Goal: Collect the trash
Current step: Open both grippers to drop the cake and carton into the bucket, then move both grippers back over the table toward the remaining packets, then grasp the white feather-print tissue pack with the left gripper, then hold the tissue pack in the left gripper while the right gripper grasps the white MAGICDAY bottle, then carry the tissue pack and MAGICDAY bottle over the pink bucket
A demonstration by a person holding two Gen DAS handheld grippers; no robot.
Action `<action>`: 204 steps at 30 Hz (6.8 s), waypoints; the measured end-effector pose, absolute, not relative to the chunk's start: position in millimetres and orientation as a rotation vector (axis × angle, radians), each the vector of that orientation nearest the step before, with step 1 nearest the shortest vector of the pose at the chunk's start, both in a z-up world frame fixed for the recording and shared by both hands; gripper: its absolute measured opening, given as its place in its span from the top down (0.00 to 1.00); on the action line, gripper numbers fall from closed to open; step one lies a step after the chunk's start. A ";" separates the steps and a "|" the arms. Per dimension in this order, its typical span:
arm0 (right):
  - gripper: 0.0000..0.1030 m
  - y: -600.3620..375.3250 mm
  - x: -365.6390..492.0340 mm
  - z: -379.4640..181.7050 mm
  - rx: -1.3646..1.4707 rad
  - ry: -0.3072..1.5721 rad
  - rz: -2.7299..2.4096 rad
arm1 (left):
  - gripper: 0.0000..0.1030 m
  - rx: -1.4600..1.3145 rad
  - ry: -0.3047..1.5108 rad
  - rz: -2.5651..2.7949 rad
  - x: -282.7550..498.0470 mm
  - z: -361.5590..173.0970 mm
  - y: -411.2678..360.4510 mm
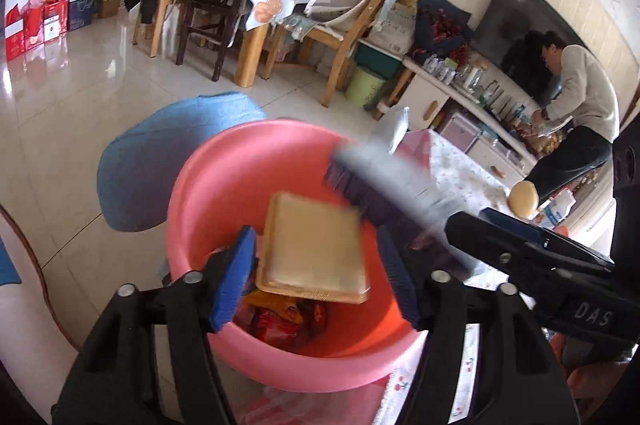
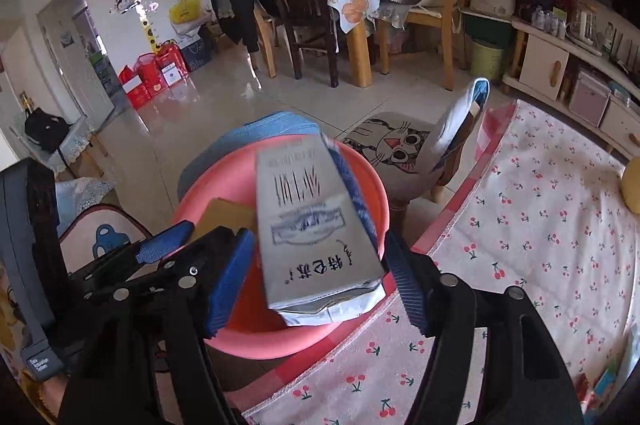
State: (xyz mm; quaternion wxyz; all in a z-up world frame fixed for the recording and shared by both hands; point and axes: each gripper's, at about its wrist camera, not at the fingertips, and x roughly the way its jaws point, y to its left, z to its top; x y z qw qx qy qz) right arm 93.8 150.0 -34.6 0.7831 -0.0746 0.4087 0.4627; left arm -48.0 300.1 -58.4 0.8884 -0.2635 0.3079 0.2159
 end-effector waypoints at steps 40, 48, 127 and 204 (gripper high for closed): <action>0.11 -46.0 28.2 -21.6 -0.101 0.621 0.797 | 0.11 -0.413 0.633 0.256 -50.5 -30.3 186.9; 0.11 -87.4 36.9 -11.9 -0.040 0.583 0.753 | 0.11 -0.388 0.663 0.213 -40.7 -32.3 152.7; 0.11 -331.1 140.9 -54.2 0.248 0.875 0.508 | 0.24 0.007 1.017 -0.090 172.8 -95.5 -122.5; 0.32 -132.7 60.2 -36.9 0.109 0.852 0.681 | 0.24 -0.354 0.713 0.033 -38.4 -30.1 98.3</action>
